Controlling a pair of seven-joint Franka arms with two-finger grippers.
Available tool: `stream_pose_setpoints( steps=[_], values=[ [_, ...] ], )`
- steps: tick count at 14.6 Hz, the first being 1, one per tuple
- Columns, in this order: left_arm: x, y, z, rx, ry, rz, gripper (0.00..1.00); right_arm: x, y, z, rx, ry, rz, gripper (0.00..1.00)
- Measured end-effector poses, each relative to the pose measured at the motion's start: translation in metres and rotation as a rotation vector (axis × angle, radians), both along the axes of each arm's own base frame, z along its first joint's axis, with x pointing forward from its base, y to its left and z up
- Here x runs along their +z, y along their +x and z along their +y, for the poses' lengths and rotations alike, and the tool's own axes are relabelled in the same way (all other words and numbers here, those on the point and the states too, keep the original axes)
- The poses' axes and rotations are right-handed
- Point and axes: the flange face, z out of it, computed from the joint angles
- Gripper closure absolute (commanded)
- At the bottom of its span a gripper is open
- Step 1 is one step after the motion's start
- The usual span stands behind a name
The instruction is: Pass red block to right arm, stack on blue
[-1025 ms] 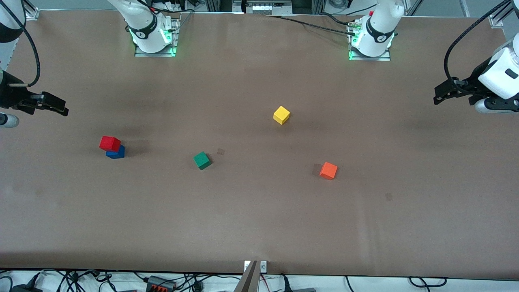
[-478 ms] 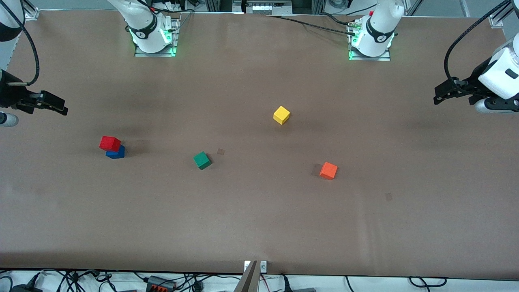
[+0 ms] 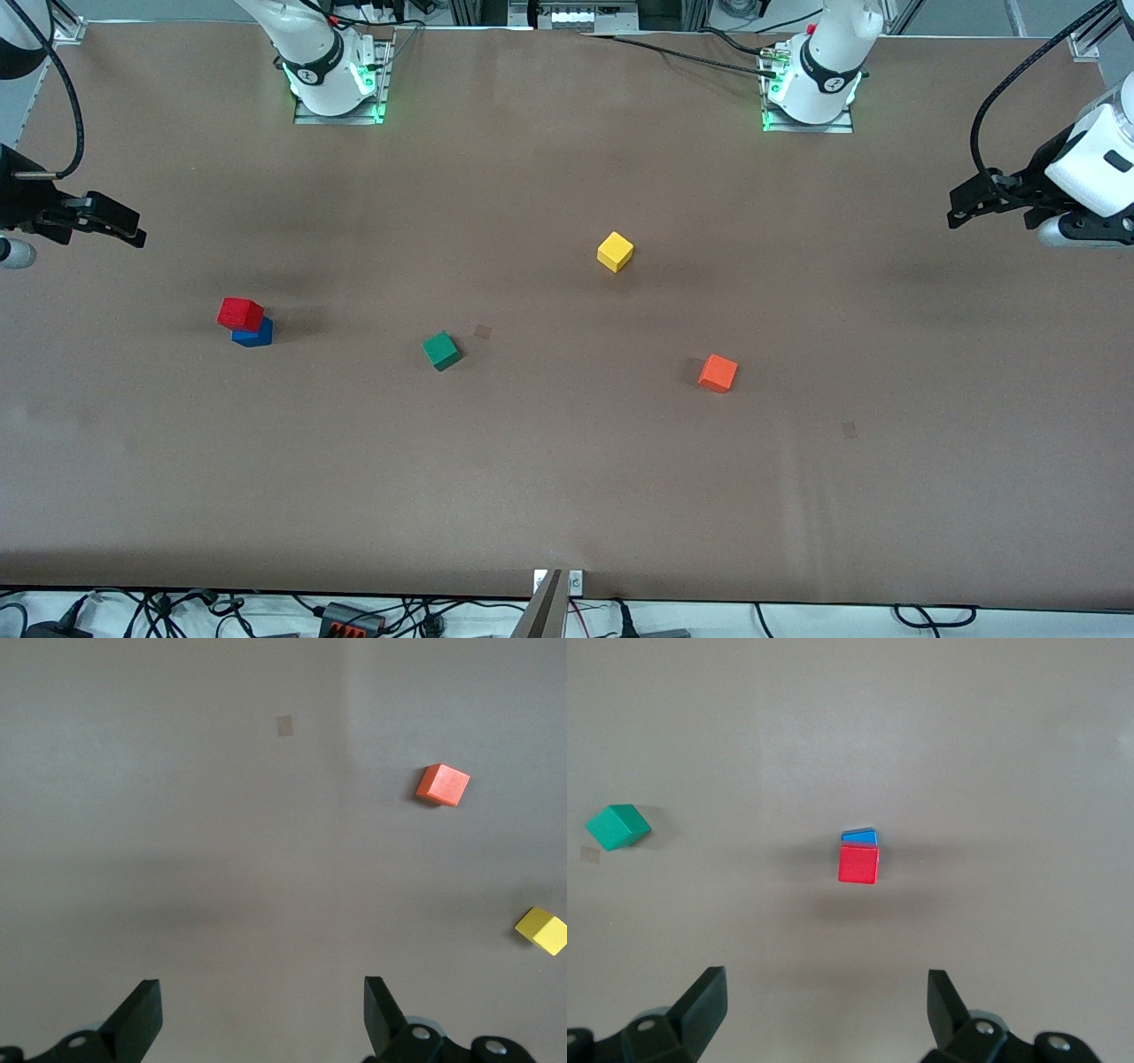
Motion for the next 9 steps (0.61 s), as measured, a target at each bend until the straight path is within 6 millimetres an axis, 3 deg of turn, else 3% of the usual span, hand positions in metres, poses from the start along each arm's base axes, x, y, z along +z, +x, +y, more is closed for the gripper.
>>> stream_pose_setpoints(
  steps=[9],
  values=[
    [0.0,0.0,0.0,0.001,0.0,0.0,0.0,0.0002,-0.0066,0.0006,0.0,-0.001,0.0,0.0]
  ],
)
